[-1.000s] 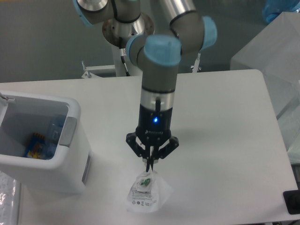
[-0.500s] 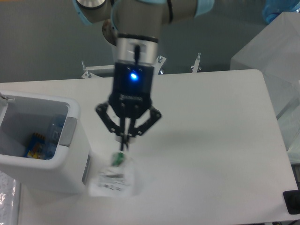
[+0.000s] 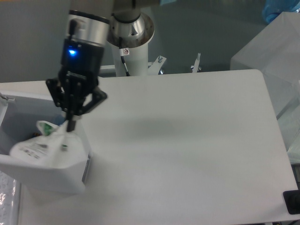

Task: Place the trash in the trash can
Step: 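Lift the bag and carry it over the trash bin, then open the gripper to drop the bag into the bin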

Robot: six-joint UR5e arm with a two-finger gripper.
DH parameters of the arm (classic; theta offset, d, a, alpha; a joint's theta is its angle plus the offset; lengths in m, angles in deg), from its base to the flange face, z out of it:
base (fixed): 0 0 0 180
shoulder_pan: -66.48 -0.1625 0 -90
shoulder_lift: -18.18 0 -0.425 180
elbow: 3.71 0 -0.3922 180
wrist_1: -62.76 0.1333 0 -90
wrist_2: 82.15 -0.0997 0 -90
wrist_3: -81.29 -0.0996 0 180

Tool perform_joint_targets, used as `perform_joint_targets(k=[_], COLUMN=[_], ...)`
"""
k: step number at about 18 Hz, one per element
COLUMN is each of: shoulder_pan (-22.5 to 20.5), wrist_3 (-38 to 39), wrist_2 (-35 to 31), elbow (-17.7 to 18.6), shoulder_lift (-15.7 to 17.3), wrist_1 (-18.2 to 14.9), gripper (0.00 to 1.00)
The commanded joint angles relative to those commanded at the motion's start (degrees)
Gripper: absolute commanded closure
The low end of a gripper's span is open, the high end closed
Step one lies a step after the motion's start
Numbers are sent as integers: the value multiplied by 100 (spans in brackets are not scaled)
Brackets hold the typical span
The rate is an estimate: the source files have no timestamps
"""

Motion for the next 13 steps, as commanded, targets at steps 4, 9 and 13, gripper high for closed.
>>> perform_joint_targets(k=[4,9,13], shoulder_pan=[316,588,633], wrist_3=[-71,-71,-71], wrist_2=[0,-9,-9], elbow=[53,299,334], shoulder_lift=[0,0,-9], wrist_1=[-9,0,0], gripper=[99,95,81])
